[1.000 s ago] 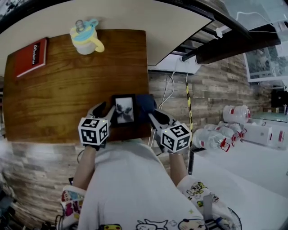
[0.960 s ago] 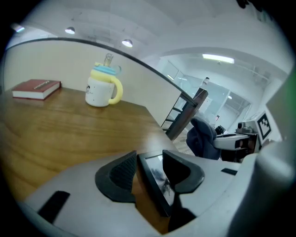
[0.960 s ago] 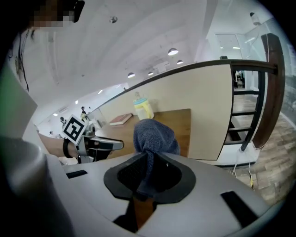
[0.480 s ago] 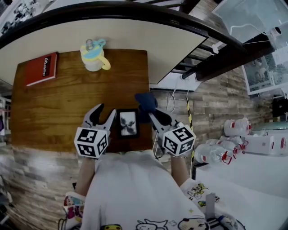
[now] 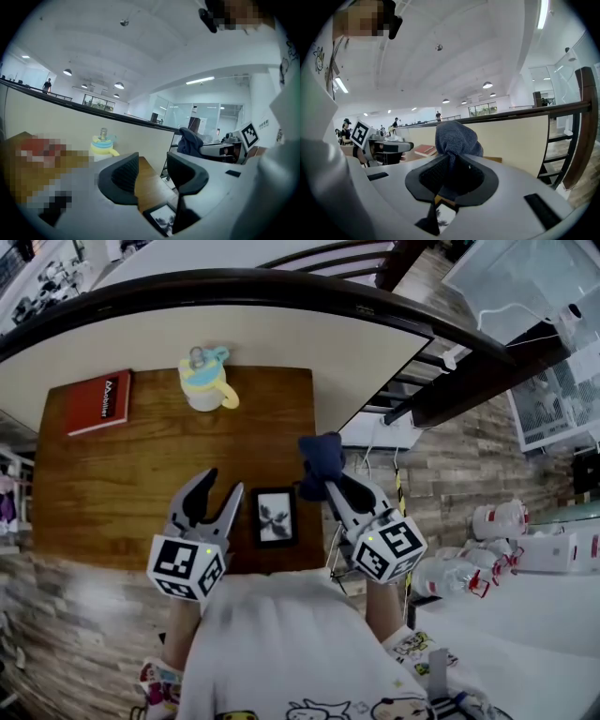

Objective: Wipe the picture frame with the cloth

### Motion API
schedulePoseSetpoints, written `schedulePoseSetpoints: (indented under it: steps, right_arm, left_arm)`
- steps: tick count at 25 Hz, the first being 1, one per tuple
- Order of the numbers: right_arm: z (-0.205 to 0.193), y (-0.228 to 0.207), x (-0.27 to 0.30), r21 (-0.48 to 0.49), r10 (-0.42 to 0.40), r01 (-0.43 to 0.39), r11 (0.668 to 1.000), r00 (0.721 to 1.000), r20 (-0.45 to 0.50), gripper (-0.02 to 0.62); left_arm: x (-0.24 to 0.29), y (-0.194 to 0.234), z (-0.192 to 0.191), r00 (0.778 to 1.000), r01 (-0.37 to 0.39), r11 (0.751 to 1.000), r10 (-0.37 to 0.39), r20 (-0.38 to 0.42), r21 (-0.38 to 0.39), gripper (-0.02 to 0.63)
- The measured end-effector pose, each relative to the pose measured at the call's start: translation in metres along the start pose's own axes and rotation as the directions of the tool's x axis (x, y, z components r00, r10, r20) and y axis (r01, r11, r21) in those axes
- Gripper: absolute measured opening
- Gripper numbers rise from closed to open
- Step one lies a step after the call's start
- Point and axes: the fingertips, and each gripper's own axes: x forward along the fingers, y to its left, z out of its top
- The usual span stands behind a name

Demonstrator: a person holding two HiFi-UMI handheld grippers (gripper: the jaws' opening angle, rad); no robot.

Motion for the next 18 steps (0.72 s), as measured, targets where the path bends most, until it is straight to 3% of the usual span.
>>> schedulePoseSetpoints:
  steps: [6,18]
  right_arm:
    - [0.01,0.001,-0.01,-0.012,0.007,-0.007,1.0,0.997,0.081,0.046]
    - [-0.004,-0.004,-0.022,-0.055,-0.027,0.031,0.998,0.998,0.06,0.046]
  left_arm:
    - [-0.007,-0.008,0.002,1.0,0.01,1.0,-0.01,0.006,0.005,0.155]
    - [-0.013,-0.009,-0.007,1.0,-0.022,1.0,0.022,-0.004,-0.003,0.034]
